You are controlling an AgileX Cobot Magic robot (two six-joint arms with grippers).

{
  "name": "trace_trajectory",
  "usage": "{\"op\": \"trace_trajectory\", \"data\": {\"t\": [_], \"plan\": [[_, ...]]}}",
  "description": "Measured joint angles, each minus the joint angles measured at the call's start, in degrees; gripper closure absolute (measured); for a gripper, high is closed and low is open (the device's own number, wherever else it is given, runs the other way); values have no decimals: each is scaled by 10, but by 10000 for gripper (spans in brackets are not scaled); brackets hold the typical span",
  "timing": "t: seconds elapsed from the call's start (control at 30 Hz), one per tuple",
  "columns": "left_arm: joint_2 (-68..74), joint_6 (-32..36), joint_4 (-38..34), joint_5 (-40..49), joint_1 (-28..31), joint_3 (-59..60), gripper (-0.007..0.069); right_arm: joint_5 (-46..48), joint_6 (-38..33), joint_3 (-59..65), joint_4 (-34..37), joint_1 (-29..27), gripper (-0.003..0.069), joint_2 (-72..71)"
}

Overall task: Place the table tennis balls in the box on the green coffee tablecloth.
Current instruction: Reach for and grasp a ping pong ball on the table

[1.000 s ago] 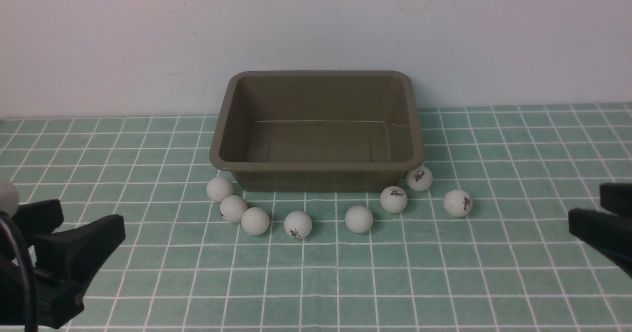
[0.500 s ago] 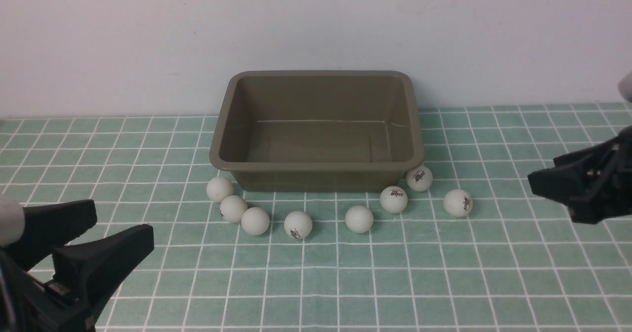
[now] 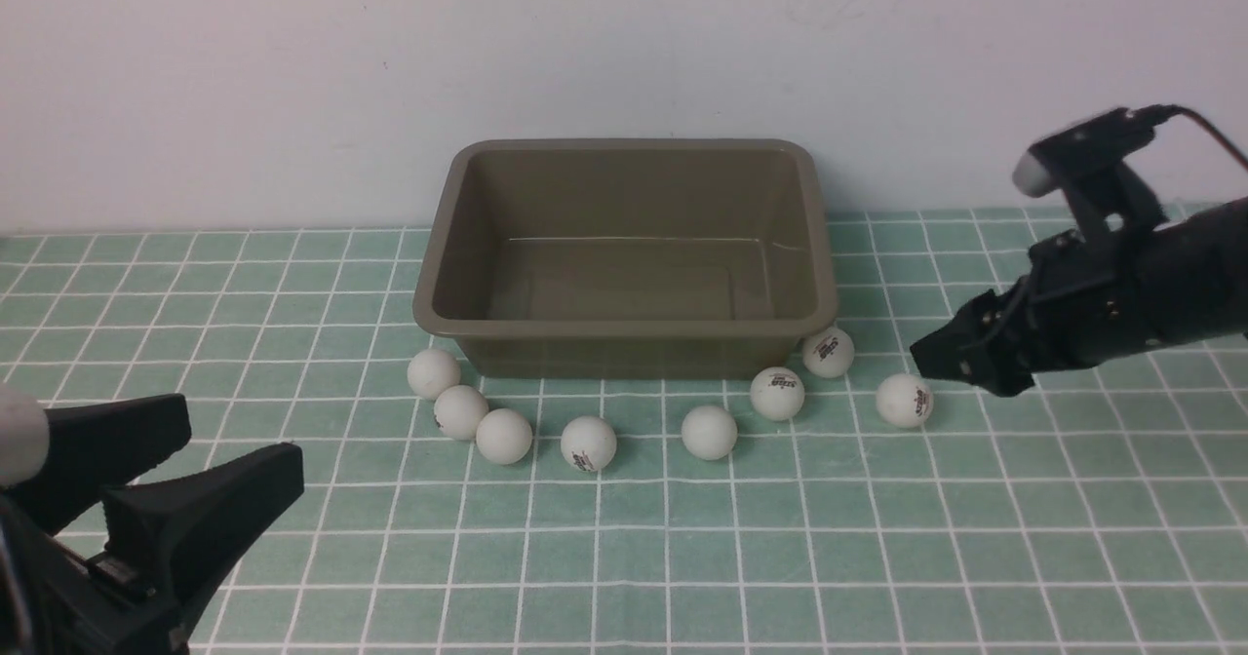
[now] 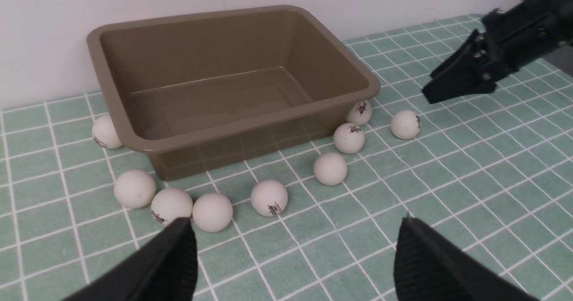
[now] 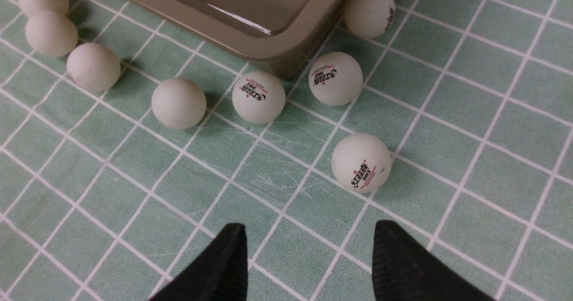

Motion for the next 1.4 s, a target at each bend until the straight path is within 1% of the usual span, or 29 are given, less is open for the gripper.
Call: {"op": "trace_trajectory", "data": {"t": [0.37,0.7,1.27,1.4], "plan": [[0,-1,1,6,0,0,92,5,11,-53,-13,0,225,87],[0,-1,2,18,0,0,92,2,11,-54,-35,0,225,98],[0,-1,4,18,0,0,92,-9,11,-55,-37,0,225,130],[0,-1,4,18,0,0,92,-9,11,-56,-37,0,246,132]]}}
